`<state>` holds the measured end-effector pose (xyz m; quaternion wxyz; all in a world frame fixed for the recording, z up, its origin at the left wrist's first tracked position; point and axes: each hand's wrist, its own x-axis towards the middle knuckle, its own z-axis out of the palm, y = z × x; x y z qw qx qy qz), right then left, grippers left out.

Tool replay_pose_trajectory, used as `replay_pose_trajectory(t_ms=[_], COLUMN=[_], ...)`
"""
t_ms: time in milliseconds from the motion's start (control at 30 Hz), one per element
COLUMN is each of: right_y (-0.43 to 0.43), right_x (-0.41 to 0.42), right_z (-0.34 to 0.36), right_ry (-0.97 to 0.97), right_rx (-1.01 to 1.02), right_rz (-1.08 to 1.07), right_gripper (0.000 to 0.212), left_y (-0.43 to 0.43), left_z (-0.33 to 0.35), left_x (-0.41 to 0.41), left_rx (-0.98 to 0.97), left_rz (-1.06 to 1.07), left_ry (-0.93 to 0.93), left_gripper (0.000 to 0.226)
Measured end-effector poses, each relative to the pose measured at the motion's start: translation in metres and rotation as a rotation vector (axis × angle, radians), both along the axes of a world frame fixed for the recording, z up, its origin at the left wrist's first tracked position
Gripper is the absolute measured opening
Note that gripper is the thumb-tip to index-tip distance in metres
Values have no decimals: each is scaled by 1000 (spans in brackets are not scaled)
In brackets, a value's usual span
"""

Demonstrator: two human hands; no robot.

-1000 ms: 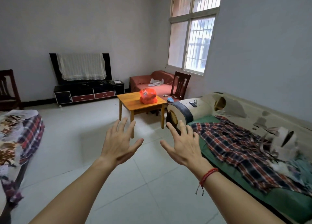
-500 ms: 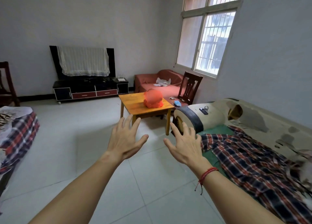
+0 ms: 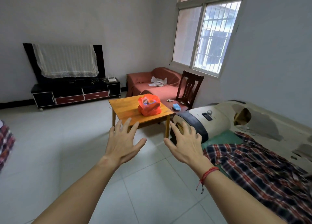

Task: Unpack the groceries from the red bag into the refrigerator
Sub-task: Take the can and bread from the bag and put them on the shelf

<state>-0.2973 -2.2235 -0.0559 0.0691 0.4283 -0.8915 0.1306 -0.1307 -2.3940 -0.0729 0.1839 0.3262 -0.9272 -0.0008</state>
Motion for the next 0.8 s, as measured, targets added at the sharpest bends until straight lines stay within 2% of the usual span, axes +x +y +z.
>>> replay_pose_trajectory(t_ms=[200,533,800], right_y=[-66,-183,-269], right_x=[-80,-250,-342], right_z=[-16,-33,-49], right_ry=[-13,-71,-60], right_rx=[26,97,115], right_rz=[-14,35,67], right_gripper=[70,72,74], left_y=[-67,-177,-255], left_z=[-19,-21,-30], left_x=[-77,-236,-318], left_rx=[41,54,78], left_rz=[8,43,73], left_ry=[-5,-21,-54], left_gripper=[79,87,85])
